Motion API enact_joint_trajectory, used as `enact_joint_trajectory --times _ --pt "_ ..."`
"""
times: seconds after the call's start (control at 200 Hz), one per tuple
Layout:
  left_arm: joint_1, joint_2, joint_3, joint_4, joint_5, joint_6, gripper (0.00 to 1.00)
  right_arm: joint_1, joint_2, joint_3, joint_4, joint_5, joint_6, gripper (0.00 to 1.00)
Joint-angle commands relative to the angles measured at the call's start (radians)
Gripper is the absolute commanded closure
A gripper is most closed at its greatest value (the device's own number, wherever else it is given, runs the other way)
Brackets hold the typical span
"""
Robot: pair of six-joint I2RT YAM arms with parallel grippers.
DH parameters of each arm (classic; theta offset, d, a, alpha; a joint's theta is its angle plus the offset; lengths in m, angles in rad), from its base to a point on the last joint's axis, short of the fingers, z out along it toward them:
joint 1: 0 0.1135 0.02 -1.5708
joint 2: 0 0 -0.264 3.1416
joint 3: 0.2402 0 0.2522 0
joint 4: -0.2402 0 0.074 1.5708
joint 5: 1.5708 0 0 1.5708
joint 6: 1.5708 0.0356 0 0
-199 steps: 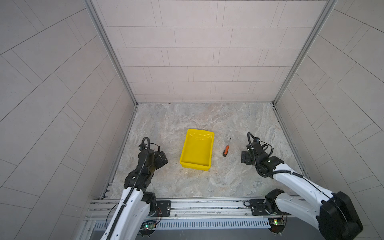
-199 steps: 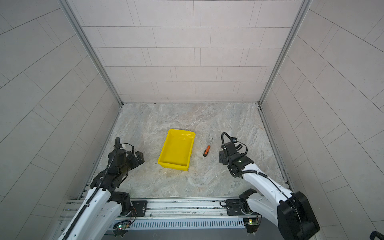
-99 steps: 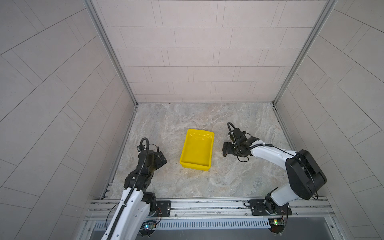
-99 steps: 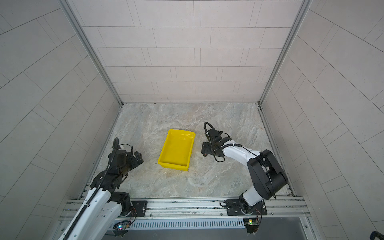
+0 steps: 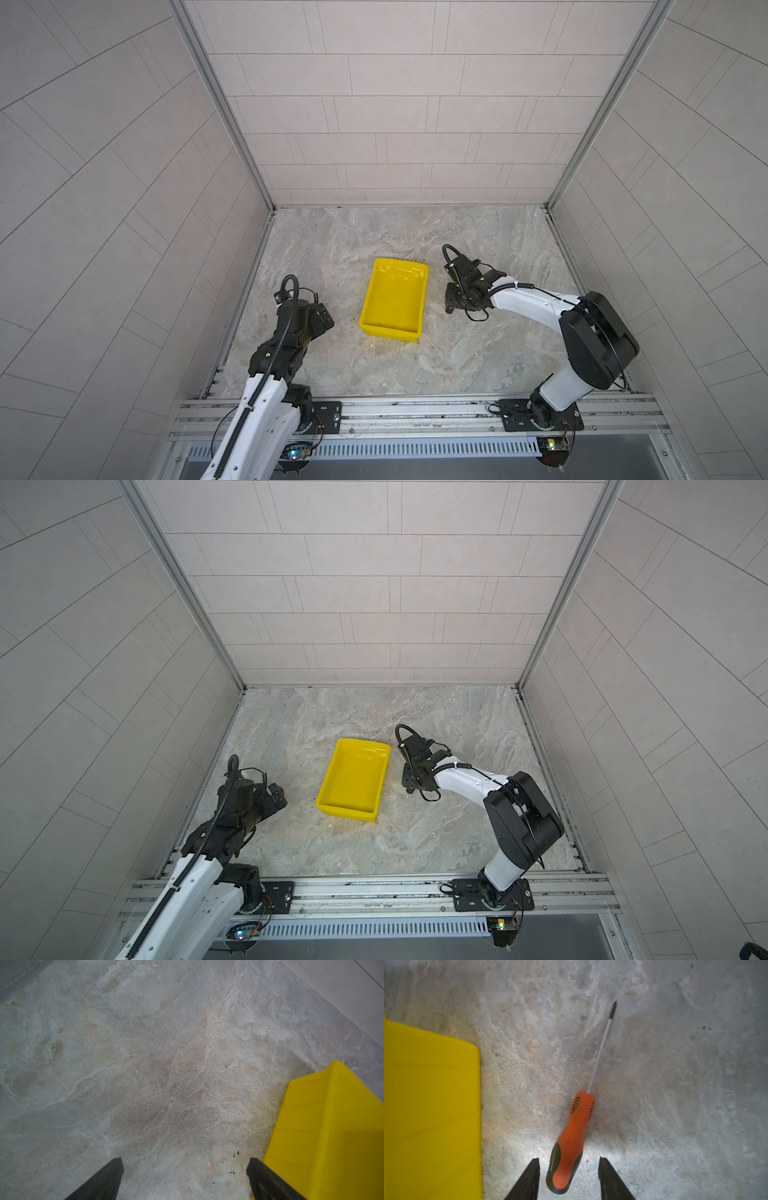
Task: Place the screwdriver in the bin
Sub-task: 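Lower the open right gripper over the orange screwdriver handle and close it, then carry the screwdriver with the right gripper over the yellow bin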
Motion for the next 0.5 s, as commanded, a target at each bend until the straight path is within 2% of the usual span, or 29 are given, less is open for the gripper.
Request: enact_joint_trajectory --times 0.0,0.145,0.19,0.21,0.245,0.325,0.33,0.34,0.395,0.42,0.495 --pt "-0.001 0.002 -0.013 0.006 -0.017 -0.007 0.0 0.005 0.033 0.022 -0.032 0.016 -0.001 0.55" --pt "0.0 0.004 -0.013 0.005 -0.009 -0.007 0.0 0.003 0.096 0.038 -0.019 -0.014 -0.028 0.55" --pt "0.0 0.003 -0.013 0.003 -0.009 -0.007 0.0 0.002 0.112 0.038 -0.02 -0.019 -0.032 0.57" --pt "0.0 0.002 -0.013 0.003 -0.009 -0.007 0.0 0.002 0.118 0.038 -0.019 -0.019 -0.033 0.59" --pt "0.0 0.0 -0.013 0.003 -0.011 -0.007 0.0 0.001 0.124 0.038 -0.017 -0.02 -0.037 0.68" --pt "0.0 0.0 -0.017 0.009 -0.012 -0.007 0.0 0.002 0.125 0.035 -0.018 -0.02 -0.036 0.74" --pt "0.0 0.0 -0.017 0.01 -0.012 -0.007 0.0 0.001 0.124 0.034 -0.018 -0.021 -0.037 0.8" --pt "0.0 0.0 -0.018 0.011 -0.011 -0.007 0.0 0.001 0.122 0.033 -0.019 -0.02 -0.037 0.83" --pt "0.0 0.005 -0.019 0.015 -0.007 -0.007 0.0 0.001 0.107 0.026 -0.022 -0.01 -0.037 0.88" --pt "0.0 0.008 -0.018 0.016 -0.007 -0.007 0.0 0.001 0.095 0.019 -0.022 -0.008 -0.037 0.95" --pt "-0.001 0.019 -0.015 0.016 -0.003 -0.007 0.0 0.003 0.051 -0.002 -0.033 0.002 -0.028 1.0"
